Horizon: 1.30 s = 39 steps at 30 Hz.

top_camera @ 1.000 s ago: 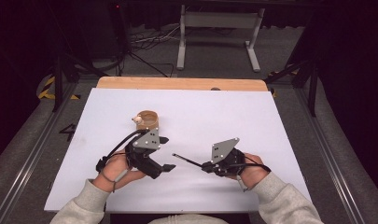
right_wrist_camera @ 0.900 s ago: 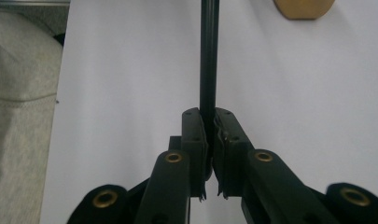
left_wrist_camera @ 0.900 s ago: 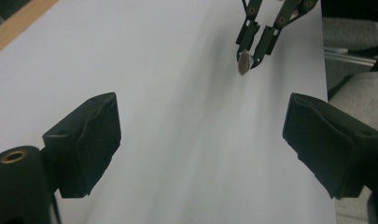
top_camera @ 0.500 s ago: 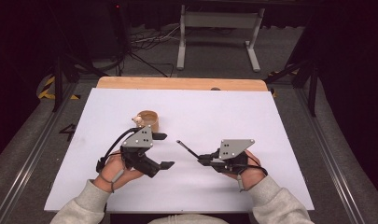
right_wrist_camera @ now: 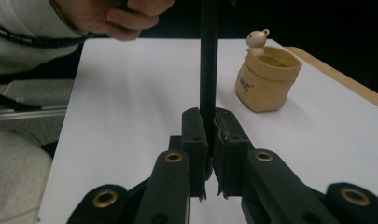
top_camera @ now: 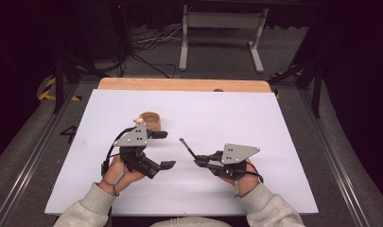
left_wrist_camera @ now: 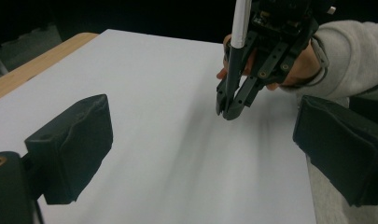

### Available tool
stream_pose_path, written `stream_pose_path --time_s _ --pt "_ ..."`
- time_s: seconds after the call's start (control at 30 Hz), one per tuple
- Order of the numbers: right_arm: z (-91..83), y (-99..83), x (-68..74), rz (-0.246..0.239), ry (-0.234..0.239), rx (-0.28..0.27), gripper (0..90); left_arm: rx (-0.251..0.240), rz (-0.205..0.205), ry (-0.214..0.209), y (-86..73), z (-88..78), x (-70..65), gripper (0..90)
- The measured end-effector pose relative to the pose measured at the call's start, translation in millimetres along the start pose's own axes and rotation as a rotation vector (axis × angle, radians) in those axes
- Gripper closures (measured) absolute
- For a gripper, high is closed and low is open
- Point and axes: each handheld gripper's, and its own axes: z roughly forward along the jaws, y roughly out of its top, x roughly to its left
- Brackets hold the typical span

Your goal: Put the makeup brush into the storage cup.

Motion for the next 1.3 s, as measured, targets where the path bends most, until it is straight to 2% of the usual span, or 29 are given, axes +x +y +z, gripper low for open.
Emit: stream_pose_path --time_s 0.03,0.13,0.2,0.3,0.4,0.53,0.8,1.13,1.3 --pt "0.0 0.0 0.0 0.000 0.000 0.000 83.6 0.000 0.000 0.000 0.0 0.0 0.0 5.4" --pt "2.5 -2.1 2.7 0.013 -0.002 -0.047 83.6 -0.019 -0.011 0.001 -1.1 -0.3 0.4 5.4" --pt "3.2 -2.8 4.7 0.016 0.005 -0.083 83.5 -0.032 -0.017 -0.013 -1.7 0.3 0.9 6.1" --pt "4.6 -3.2 7.1 0.015 0.007 -0.112 83.5 -0.054 -0.014 -0.007 -1.6 0.9 -0.6 6.0" --pt "8.0 -4.8 9.0 0.023 0.006 -0.117 83.5 -0.083 -0.004 0.003 -0.6 0.5 -2.8 6.2" --pt "10.7 -7.2 9.9 0.033 0.006 -0.121 83.5 -0.097 0.000 -0.012 1.4 1.8 -4.4 7.8" --pt "12.8 -10.7 8.2 0.055 0.002 -0.125 83.5 -0.148 -0.006 -0.011 5.4 6.5 -9.2 7.5" --pt "14.5 -13.5 7.0 0.077 0.000 -0.127 83.4 -0.159 -0.005 -0.017 11.2 17.7 -13.2 11.5" --pt "16.0 -14.8 7.1 0.081 -0.001 -0.123 83.4 -0.154 0.009 0.002 12.4 24.0 -16.1 19.7"
